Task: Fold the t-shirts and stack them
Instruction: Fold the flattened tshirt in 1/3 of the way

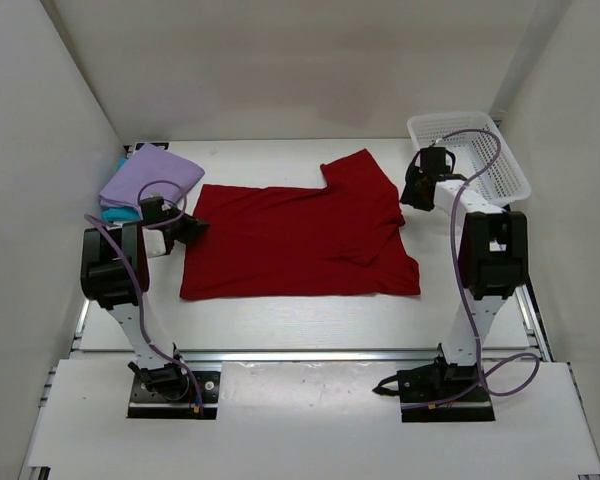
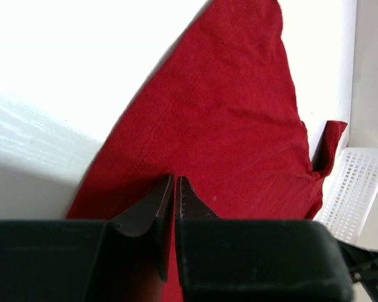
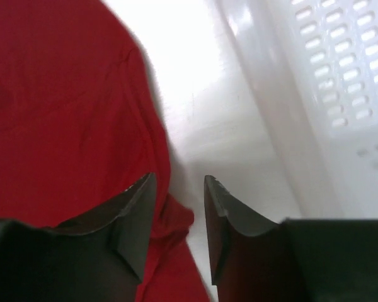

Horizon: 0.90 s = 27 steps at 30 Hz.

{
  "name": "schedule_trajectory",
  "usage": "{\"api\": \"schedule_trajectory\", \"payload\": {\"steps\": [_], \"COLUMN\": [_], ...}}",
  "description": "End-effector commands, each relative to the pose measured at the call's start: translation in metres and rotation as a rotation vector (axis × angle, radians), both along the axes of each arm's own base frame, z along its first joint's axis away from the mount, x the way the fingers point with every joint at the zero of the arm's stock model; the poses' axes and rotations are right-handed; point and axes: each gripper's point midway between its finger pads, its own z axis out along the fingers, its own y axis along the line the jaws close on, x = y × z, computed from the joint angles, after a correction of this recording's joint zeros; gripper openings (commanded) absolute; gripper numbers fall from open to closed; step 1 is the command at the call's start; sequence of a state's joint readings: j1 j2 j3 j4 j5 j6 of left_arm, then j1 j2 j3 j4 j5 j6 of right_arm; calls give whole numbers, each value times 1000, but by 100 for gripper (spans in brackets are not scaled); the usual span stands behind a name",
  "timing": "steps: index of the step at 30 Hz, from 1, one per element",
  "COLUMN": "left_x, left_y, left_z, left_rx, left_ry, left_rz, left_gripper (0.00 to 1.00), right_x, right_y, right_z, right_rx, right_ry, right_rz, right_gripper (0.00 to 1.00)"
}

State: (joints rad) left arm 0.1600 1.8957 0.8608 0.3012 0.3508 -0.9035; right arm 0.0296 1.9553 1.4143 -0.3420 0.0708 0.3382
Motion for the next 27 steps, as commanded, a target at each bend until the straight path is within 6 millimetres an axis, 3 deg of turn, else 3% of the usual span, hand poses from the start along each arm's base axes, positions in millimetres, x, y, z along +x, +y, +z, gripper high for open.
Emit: {"api": "schedule_trajectory", "payload": {"steps": [1,3,4,6,7,8,10,13,14,15,18,21,27], "left_x": [5,7,7,2,-5,-12,-29,-69,-86,-99,-133,-153,-168], "left_y": [-6,-17,-29,-55,-77,-98,-126,-168,-179,-182,-201,-203,-194], "left_z": [41,54,64,87,88,100,107,112,100,90,67,49,49], "left_rx": [24,42,53,75,86,91,90,91,95,105,120,131,149], "left_ry": [-99,-128,-151,-204,-210,-243,-274,-320,-311,-298,-262,-232,-258], "left_rz": [-10,-35,-66,-120,-173,-217,-276,-369,-406,-419,-503,-543,-542], "left_gripper": [17,17,18,19,20,21,22,24,23,24,23,23,23], "right_x": [1,-19,-25,-50,-64,-71,-102,-127,-128,-135,-141,-145,-149], "right_y": [18,40,54,74,80,93,102,107,115,112,127,135,139], "right_z": [69,62,70,52,43,48,24,11,15,6,3,-3,-6], "right_rx": [30,66,68,85,110,170,229,293,334,351,411,415,413], "right_ry": [-193,-180,-198,-156,-142,-160,-121,-113,-125,-99,-107,-87,-82], "right_rz": [16,54,91,126,148,178,196,207,234,237,279,290,284], "right_gripper": [33,23,15,3,1,1,4,13,15,19,27,32,35]}}
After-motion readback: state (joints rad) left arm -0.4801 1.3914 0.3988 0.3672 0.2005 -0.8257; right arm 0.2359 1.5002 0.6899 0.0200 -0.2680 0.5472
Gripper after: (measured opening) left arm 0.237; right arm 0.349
